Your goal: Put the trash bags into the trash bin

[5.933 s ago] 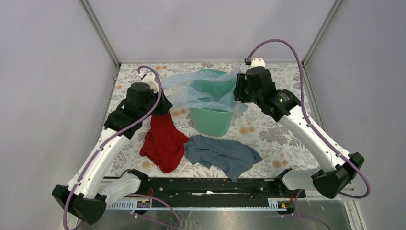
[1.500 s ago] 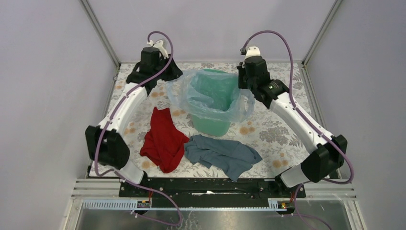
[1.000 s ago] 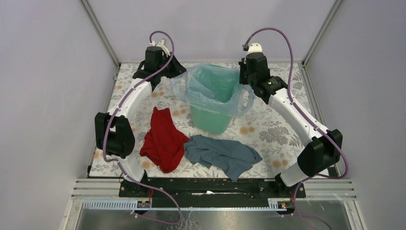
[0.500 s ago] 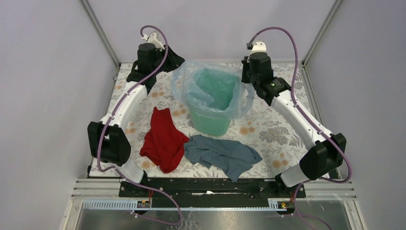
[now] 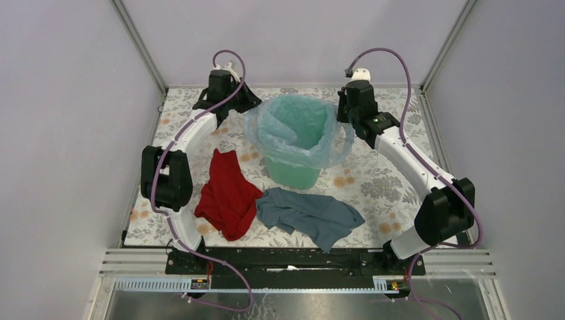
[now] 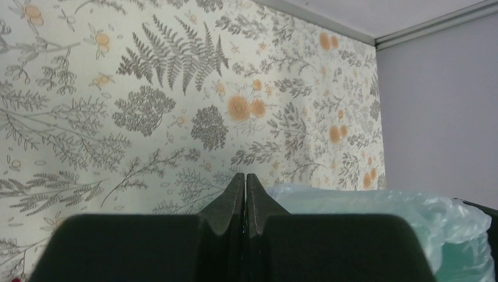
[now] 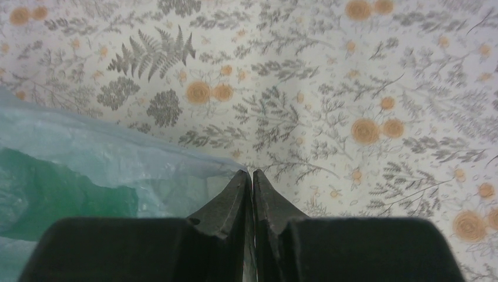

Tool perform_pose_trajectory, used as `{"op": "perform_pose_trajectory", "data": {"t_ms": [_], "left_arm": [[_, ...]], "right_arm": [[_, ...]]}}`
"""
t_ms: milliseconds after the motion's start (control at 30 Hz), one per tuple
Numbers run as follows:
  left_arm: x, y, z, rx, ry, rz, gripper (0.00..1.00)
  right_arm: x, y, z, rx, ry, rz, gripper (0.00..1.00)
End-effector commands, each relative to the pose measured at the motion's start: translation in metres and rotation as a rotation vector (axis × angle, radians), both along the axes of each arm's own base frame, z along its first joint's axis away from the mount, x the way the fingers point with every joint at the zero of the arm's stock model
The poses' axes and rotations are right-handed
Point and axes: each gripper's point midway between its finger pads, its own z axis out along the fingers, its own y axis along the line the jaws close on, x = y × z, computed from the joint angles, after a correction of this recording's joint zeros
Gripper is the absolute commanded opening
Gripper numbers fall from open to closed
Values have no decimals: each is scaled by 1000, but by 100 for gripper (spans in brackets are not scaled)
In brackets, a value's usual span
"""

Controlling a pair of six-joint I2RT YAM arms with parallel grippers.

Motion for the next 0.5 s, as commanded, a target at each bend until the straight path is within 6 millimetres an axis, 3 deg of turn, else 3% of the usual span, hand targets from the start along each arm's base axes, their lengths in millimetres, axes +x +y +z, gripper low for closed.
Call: {"op": "perform_pose_trajectory", "data": {"t_ms": [0,167,300,467], "left_arm": [[-14,3,4,-21,-10,-7,5],[-38,14,-7,10,9,11,7],[-51,16,-11,35,30,-14,18],[-70,30,-3,98,30,-10,35]], "right_arm": [[-8,5,-12,71,22,17,14],[-15,8,-29,89,46,35,21],[-11,10,-31,63,80,58,25],[-30,-2,-9,14,143,50,51]]}}
